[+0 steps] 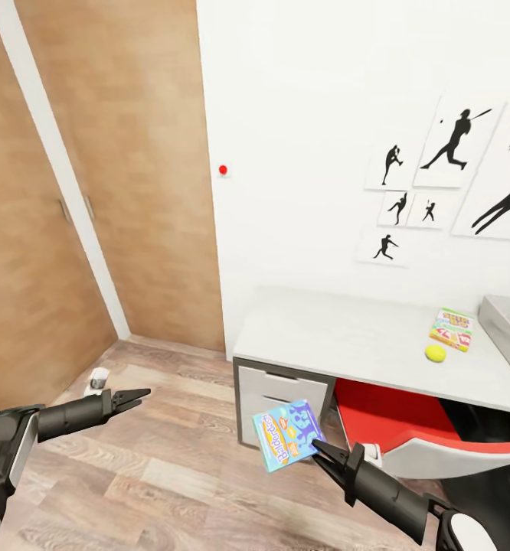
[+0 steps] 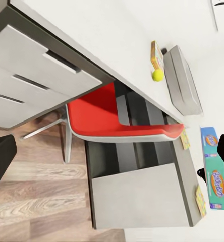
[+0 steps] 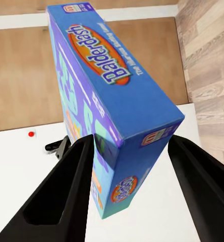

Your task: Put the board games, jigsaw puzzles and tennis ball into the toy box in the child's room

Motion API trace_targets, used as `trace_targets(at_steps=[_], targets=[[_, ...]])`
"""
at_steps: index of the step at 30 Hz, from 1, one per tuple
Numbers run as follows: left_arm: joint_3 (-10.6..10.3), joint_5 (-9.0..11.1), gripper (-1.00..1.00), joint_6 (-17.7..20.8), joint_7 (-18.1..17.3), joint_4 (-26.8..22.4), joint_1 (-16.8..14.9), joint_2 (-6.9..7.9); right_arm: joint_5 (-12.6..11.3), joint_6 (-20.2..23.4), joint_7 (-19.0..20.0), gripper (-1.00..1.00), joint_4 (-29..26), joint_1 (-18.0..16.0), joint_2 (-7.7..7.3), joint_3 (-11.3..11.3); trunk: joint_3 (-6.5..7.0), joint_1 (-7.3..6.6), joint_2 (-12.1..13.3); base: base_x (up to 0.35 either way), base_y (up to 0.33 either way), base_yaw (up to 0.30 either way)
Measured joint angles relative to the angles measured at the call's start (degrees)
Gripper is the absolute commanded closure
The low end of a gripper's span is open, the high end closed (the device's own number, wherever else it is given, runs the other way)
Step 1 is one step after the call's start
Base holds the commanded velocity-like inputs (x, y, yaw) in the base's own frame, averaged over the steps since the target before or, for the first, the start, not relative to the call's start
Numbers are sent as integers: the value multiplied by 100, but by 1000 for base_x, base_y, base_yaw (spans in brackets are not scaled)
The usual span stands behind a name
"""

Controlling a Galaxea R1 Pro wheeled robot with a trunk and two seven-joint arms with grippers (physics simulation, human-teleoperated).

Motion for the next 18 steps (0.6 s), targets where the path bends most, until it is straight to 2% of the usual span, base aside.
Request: trace_targets(at_steps=[5,12,18], targets=[[0,0,-100,0,0,0,0,0,-11,-1,-22,100,2,0,5,18,-28,0,0,0,0,-228],[0,0,-100,0,0,0,0,0,411,-1,-21,100,3,0,6,19,-66,0,0,0,0,-228],[0,0,-100,-2,0,0,0,0,516,-1,-20,100,3,0,6,18,-99,0,0,0,0,-228]])
